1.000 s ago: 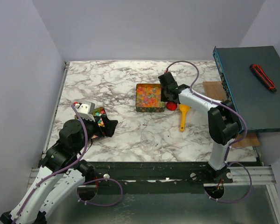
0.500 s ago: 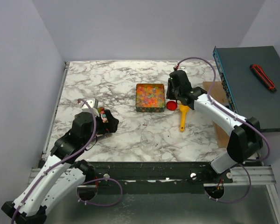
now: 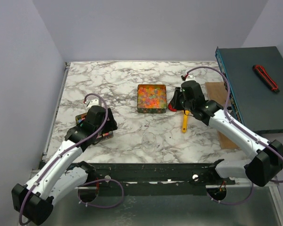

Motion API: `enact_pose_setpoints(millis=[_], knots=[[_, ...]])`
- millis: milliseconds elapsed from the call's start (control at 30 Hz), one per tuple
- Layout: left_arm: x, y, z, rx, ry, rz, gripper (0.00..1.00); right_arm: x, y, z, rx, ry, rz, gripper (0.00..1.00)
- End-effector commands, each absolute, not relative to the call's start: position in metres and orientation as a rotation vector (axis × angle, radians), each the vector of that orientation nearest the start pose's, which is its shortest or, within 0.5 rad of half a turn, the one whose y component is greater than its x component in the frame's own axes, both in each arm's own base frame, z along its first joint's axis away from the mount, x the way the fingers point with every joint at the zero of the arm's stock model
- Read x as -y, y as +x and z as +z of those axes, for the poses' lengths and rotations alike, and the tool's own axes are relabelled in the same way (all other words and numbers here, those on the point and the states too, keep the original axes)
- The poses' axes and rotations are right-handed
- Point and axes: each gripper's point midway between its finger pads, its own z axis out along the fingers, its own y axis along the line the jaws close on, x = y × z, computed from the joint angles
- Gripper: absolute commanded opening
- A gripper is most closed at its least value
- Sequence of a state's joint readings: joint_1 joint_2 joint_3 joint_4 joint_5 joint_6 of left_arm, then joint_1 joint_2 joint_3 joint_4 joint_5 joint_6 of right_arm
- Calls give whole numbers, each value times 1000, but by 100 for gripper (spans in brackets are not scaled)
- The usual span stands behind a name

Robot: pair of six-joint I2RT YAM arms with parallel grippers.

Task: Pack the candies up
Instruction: Move the storage box to the center of the board.

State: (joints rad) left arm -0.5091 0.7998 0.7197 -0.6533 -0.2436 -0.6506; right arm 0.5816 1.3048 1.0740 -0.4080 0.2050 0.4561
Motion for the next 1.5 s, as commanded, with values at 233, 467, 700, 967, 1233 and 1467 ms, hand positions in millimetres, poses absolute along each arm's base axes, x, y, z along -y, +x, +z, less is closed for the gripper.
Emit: enact_pose_setpoints(millis=[233, 467, 700, 967, 1233, 1467], knots=[[89, 248, 109, -2407, -466, -296, 64, -227, 290, 219, -2177, -129, 675, 27], [90, 268, 98, -2475, -458, -237, 56, -231, 278, 215, -2178, -155, 737, 26], [96, 282, 82, -2555, -440, -193, 43, -233, 269, 212, -2182, -187, 769, 27], [97, 288, 65, -2618, -432, -151, 31, -233, 265, 209, -2185, -209, 781, 27], [109, 300, 61, -2659, -396, -192, 11, -229, 261, 205, -2187, -209, 772, 26], [136, 327, 93, -2613, -324, -356, 0, -228, 261, 208, -2178, -205, 766, 27]])
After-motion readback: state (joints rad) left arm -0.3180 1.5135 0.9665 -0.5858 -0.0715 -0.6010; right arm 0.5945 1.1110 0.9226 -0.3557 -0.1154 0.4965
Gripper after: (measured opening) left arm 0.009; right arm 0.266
